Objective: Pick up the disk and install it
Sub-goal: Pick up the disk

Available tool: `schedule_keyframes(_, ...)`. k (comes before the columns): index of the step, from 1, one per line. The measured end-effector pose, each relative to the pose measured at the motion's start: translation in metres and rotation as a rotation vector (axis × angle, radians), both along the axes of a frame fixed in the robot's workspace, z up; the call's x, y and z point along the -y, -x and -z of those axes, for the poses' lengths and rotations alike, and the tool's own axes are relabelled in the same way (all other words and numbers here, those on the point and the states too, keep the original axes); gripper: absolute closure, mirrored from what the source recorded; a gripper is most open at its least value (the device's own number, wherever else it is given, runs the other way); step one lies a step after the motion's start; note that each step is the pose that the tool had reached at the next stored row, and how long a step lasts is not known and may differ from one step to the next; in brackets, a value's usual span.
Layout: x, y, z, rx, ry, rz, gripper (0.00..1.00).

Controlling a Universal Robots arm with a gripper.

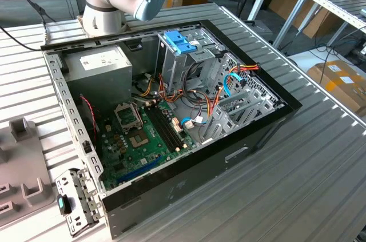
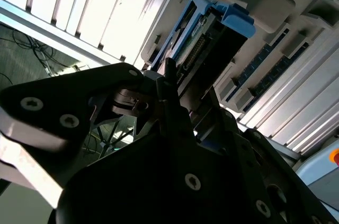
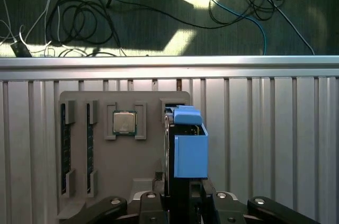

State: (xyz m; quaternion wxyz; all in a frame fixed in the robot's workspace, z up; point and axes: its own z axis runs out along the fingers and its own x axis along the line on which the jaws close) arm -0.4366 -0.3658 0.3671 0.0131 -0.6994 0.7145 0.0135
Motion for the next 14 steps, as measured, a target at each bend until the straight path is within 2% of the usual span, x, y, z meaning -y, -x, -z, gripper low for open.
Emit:
schedule_keyframes(9, 0.0000, 0.0000, -0.0003, 0.0000, 0.0000, 0.000, 0.65)
schedule_keyframes(11, 0.0000, 0.0000, -0.0018, -0.0004, 0.0002, 0.000, 0.65)
schedule_keyframes(14, 0.0000, 0.0000, -0.0079, -0.0001, 0.0001, 0.000, 0.65)
